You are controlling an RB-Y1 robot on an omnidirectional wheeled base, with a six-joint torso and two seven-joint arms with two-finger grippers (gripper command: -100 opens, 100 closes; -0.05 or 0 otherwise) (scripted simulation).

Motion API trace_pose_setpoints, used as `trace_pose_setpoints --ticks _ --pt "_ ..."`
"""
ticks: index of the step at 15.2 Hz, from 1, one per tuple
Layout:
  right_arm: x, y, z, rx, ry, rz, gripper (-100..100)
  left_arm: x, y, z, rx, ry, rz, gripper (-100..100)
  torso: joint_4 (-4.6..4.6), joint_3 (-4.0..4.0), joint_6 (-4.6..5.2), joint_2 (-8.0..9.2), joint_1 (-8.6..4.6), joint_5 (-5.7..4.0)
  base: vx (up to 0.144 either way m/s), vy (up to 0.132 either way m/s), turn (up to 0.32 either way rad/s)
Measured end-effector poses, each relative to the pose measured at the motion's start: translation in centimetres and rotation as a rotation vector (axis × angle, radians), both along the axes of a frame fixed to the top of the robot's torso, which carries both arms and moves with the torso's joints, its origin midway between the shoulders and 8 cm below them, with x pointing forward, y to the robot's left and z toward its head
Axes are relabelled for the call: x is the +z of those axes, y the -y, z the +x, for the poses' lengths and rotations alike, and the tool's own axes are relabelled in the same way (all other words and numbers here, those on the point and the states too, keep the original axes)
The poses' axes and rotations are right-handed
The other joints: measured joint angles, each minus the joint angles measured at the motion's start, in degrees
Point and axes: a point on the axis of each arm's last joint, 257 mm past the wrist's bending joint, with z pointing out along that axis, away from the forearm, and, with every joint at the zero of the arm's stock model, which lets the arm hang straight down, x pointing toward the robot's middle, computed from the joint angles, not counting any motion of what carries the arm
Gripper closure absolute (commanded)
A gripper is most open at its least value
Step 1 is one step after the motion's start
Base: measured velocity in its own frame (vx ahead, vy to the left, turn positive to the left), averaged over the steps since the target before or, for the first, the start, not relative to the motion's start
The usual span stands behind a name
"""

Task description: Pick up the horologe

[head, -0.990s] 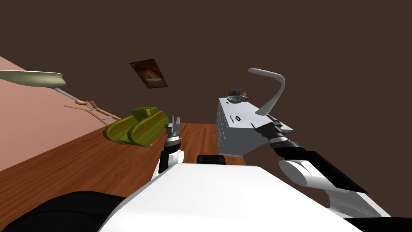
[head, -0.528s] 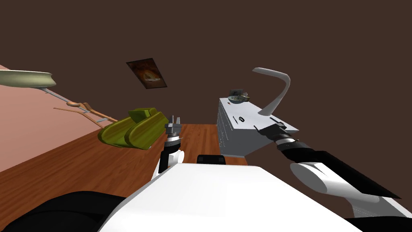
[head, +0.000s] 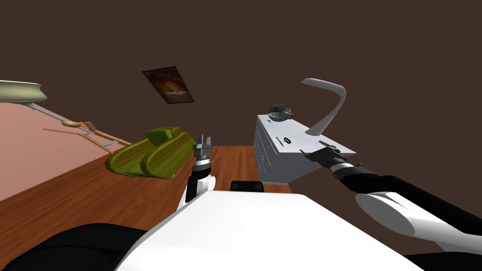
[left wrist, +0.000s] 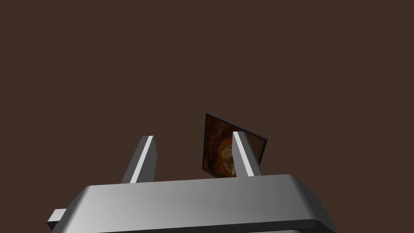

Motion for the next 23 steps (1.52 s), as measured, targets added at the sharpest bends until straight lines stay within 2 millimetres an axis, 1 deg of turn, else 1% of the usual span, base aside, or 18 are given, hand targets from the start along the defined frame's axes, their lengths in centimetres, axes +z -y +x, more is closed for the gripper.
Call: trace_pose_setpoints --ticks 2,8,18,23 --pt "-0.4 0.8 -0.4 -0.012 -0.034 0.045 -100 0.0 0.0 0.0 0.0 0.0 0.0 0 -0.01 -0.03 0.01 -0.06 0.05 0.01 0.071 0.083 -0.053" --pt "-1.4 2.1 -1.6 -0.047 -0.121 0.179 -100 0.0 0.0 0.0 0.0 0.0 0.0 0 -0.01 -0.03 0.0 -0.07 -0.03 -0.01 0.067 0.072 -0.05" --pt "-2.7 3.3 -4.1 -0.118 -0.255 0.387 -100 0.0 0.0 0.0 0.0 0.0 0.0 0 -0.02 -0.06 -0.01 -0.11 -0.18 -0.04 0.08 0.052 -0.052" --pt "-3.1 3.8 -5.7 -0.17 -0.335 0.504 -100 0.0 0.0 0.0 0.0 0.0 0.0 0 -0.06 -0.17 0.01 -0.3 -0.18 -0.04 0.125 0.042 -0.072"
